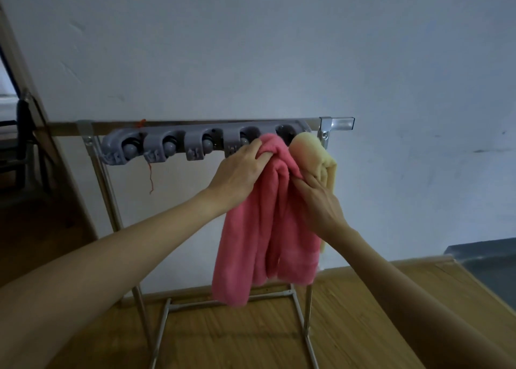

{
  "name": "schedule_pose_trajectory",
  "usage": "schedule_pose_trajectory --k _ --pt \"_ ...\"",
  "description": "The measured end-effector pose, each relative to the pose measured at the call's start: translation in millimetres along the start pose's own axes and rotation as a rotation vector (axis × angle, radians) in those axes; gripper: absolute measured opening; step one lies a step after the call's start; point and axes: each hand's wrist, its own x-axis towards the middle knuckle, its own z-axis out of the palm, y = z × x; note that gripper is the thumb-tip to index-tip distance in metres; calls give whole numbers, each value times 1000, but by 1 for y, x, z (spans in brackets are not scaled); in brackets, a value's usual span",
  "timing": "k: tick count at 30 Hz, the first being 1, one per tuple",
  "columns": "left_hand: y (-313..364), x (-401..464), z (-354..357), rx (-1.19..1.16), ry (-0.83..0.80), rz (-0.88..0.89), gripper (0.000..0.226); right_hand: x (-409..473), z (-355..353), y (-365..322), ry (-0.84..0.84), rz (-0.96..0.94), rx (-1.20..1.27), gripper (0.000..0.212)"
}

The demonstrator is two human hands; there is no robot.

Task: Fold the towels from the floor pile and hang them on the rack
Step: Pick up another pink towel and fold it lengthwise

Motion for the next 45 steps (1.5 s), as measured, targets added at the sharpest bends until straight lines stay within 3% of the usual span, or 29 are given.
schedule_pose_trajectory --k 5,9,12,16,17,23,26,29,32,35,39,43,45 --pt "5 -37 24 -257 129 -40 56 -8 10 5 7 10 135 41" --pt "18 -62 48 -545 229 -376 56 -17 20 3 67 37 170 52" --pt "16 -81 71 -522 71 -572 56 -25 23 -1 137 68 240 65" --pt "-6 -98 86 -618 -267 -674 12 -32 31 -4 172 250 393 65" --pt "-11 -100 87 -594 -274 -696 15 -33 33 -4 165 281 405 64" --pt "-30 -108 86 -321 118 -873 23 -37 36 1 136 252 224 18" --pt "-23 -110 96 -418 -44 -848 28 -36 37 5 104 226 168 11" --pt "-3 -107 99 -696 -264 -721 11 -36 34 8 95 199 141 18" --pt "24 -101 88 -896 -400 -697 34 -35 30 12 89 194 124 16" --pt "44 -97 87 -1052 -359 -684 56 -35 25 18 91 202 97 11" --pt "68 -84 90 -1020 -224 -778 81 -39 18 22 99 237 115 11" --pt "87 -63 84 -968 -88 -963 84 -43 14 26 86 294 175 13" --pt "90 -57 82 -885 -19 -1041 70 -45 14 26 74 299 170 13"
